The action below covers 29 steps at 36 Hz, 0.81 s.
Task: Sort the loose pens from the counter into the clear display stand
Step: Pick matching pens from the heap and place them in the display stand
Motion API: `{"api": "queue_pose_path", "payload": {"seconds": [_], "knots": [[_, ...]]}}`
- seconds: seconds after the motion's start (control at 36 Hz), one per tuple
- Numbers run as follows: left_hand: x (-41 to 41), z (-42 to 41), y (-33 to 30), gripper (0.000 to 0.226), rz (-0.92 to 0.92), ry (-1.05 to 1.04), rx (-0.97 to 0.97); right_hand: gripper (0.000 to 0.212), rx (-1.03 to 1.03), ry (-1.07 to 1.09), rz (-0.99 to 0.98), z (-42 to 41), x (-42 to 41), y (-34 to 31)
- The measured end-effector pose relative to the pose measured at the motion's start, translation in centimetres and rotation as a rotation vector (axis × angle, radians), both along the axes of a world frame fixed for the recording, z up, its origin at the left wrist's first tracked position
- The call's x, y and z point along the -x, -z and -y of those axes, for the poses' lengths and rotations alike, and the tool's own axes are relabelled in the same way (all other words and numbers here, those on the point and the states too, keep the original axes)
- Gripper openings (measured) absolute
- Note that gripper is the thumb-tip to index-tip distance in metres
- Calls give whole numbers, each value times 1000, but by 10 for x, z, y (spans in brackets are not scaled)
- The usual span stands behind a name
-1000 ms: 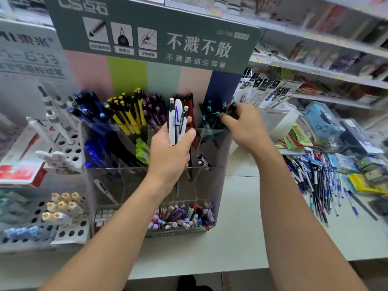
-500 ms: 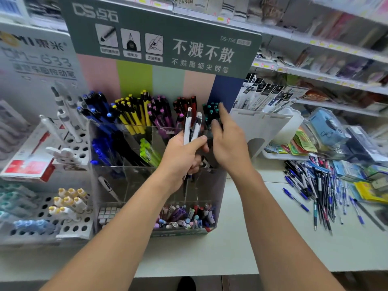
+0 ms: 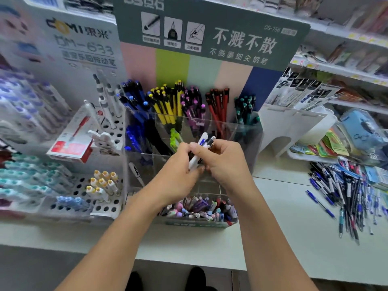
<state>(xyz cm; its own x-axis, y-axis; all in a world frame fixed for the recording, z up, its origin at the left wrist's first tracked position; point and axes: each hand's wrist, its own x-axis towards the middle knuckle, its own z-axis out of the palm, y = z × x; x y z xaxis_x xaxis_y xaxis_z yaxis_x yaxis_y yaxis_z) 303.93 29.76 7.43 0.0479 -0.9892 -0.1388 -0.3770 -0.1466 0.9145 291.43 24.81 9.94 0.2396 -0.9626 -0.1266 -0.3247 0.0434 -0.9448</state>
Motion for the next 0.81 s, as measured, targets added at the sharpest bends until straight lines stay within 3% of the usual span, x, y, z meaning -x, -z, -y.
{"api": "queue_pose_path", "payload": {"seconds": [0.06, 0.14, 0.22, 0.33, 0.44, 0.53, 0.58, 0.64, 0.72, 0.81], "knots": [[2, -4, 5, 25, -6, -6, 12, 33, -8, 28, -13, -2, -4, 8], [2, -10, 11, 36, -166, -14, -85, 30, -59, 28, 43, -8, -3, 13], [1, -12, 15, 28, -456, -52, -217, 23, -149, 3, 165, -15, 2, 16], [0, -13, 27, 19, -815, -130, -303, 16, -177, -17, 179, -16, 12, 19], [2, -13, 34, 18, -816, -134, -323, 9, -129, -5, 241, -15, 30, 8], [6, -12, 33, 18, -769, -51, -292, 8, 192, 207, 283, -7, 51, -15], [8, -12, 31, 16, -742, -16, -264, 11, 481, 334, 150, 4, 67, -24], [11, -11, 30, 15, -733, 1, -237, 6, 636, 365, -45, 19, 75, -23], [12, -9, 31, 18, -682, 2, -225, 7, 639, 266, -293, 34, 66, -11], [8, -9, 29, 21, -646, -6, -229, 21, 522, 104, -519, 39, 51, 2]]}}
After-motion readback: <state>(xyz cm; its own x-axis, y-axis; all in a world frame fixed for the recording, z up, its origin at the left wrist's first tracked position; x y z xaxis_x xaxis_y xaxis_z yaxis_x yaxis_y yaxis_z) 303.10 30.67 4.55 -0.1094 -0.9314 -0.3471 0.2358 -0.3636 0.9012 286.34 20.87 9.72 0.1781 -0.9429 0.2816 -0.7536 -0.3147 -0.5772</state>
